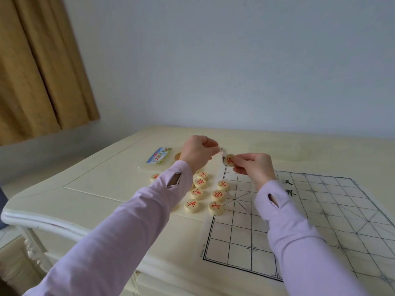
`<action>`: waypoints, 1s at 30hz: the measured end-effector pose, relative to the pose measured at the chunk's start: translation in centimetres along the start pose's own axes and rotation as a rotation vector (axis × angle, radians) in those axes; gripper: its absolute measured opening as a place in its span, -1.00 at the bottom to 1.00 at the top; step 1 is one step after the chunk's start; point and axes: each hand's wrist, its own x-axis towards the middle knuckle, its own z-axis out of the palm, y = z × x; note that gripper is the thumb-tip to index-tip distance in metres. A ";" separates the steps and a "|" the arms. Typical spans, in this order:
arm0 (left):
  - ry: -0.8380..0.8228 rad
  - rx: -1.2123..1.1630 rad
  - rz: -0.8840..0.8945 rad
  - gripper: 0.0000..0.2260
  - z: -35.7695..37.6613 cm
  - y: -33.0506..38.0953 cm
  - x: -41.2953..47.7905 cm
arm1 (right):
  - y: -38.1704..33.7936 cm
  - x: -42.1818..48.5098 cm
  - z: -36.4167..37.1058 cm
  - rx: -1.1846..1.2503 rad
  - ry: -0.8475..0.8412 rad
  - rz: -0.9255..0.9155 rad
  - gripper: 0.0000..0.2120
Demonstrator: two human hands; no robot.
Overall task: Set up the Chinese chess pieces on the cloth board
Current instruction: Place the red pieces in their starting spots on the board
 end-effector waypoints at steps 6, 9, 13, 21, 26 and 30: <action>0.008 0.012 -0.085 -0.91 0.0 -1.8 0.5 | 1.7 0.6 0.5 -0.151 0.032 0.120 -0.80; 0.003 -0.021 -0.120 -0.92 -0.2 -2.8 0.6 | 1.8 0.6 1.0 -0.214 0.024 0.142 -0.81; -0.019 -0.012 -0.132 -0.92 -0.8 -3.7 0.7 | 1.7 0.5 1.4 -0.222 0.016 0.154 -0.88; 0.005 0.070 -0.143 -0.86 -2.2 -4.9 0.4 | 2.2 0.6 1.7 -0.356 0.037 0.079 -0.91; 0.015 0.097 -0.136 -0.87 -3.6 -5.6 -0.1 | 2.1 0.3 1.7 -0.416 0.059 0.025 -0.92; 0.050 0.107 -0.151 -0.89 -5.4 -6.3 -0.5 | 1.6 0.2 1.6 -0.445 0.132 -0.112 -0.88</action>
